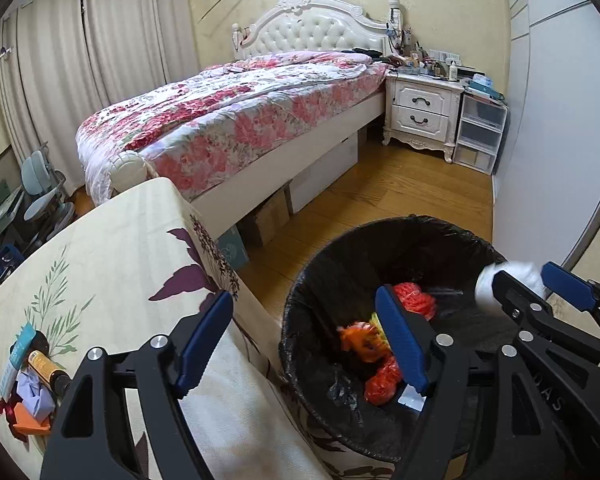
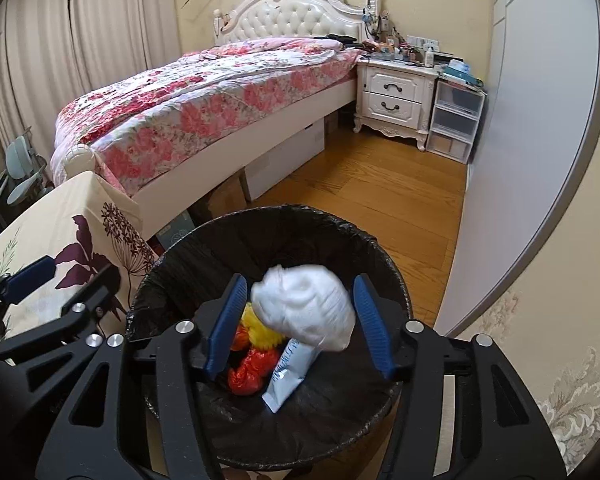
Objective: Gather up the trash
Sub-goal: 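Open both tools to drop the paper and tissue into the wastebasket, then move both open tools back over the bed toward the remaining items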
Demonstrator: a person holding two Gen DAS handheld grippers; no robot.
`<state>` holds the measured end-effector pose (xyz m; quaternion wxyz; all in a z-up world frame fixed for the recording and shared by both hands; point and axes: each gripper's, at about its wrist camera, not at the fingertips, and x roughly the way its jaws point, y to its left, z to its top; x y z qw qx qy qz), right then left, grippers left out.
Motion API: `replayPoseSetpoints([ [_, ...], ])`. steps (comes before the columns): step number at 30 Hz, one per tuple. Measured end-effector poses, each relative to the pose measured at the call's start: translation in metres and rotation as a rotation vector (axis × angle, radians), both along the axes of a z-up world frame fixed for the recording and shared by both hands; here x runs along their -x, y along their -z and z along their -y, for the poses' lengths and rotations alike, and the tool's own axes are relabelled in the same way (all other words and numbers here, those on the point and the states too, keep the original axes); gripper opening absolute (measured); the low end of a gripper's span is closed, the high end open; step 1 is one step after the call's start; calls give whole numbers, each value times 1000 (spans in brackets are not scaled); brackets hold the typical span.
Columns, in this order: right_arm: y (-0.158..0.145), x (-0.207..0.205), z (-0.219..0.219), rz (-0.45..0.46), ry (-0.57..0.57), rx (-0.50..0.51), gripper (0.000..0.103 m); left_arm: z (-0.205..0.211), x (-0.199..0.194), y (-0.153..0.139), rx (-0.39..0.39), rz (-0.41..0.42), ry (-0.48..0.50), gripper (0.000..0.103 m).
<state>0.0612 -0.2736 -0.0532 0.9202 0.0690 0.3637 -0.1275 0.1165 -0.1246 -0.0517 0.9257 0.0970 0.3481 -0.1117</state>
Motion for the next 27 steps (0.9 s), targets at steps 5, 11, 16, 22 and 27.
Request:
replayPoseSetpoints([
  [5,-2,3,2,-5,16,18,59,-13,-1,-4,13,3,-39,80],
  [11,-11,11,-2,13,17,22,66,-37,7,-15,23,26,-92,82],
  [16,-19,19,-22,27,-36,-3,67,-66,19,-28,27,55,-146,83],
  [22,-26,24,-63,31,-137,-4,67,-110,37,-34,12,68,-228,83],
  [27,-28,27,-105,24,-237,-9,67,-154,52,-35,9,65,-316,82],
])
